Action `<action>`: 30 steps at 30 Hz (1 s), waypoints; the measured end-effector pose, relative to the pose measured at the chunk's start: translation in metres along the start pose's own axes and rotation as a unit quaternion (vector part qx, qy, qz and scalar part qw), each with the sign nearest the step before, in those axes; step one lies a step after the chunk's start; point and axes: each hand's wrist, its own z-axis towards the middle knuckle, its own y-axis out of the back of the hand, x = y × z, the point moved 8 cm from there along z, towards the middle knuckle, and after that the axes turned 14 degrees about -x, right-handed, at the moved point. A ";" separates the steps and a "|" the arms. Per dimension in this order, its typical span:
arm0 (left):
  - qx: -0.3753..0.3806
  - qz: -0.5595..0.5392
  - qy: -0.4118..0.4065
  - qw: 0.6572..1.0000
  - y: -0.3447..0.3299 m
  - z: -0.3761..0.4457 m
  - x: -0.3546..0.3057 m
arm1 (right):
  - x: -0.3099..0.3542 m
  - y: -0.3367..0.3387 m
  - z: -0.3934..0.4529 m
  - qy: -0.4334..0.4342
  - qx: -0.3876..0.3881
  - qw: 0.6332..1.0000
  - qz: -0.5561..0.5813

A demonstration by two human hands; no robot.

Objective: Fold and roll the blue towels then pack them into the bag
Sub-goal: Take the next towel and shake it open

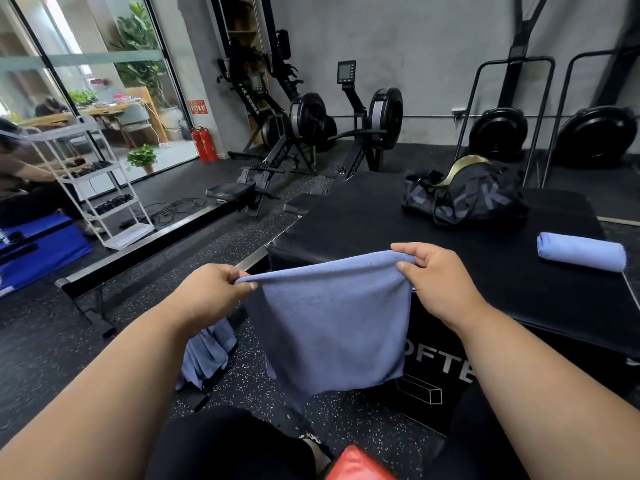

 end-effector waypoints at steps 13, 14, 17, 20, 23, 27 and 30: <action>-0.024 -0.117 -0.010 0.993 -0.013 0.004 -0.006 | -0.003 0.025 0.015 0.024 -0.054 0.990 -0.130; -0.021 -0.125 -0.008 0.992 -0.016 0.006 -0.006 | -0.003 0.026 0.016 0.028 -0.056 0.989 -0.130; -0.010 -0.139 0.005 0.990 -0.027 0.014 0.000 | -0.010 0.023 0.019 -0.010 -0.024 0.998 -0.063; 0.006 -0.140 0.014 0.990 -0.042 0.022 0.005 | -0.019 0.017 0.022 -0.040 0.023 0.999 -0.021; 0.014 -0.189 0.051 0.981 -0.055 0.029 0.006 | -0.021 0.024 0.030 -0.044 -0.010 0.999 0.000; 0.015 -0.231 0.062 0.971 -0.061 0.044 -0.006 | -0.028 0.032 0.047 -0.054 -0.070 0.996 0.014; 0.027 -0.285 0.052 0.957 -0.059 0.052 -0.037 | -0.023 0.029 0.070 -0.050 -0.085 0.994 0.043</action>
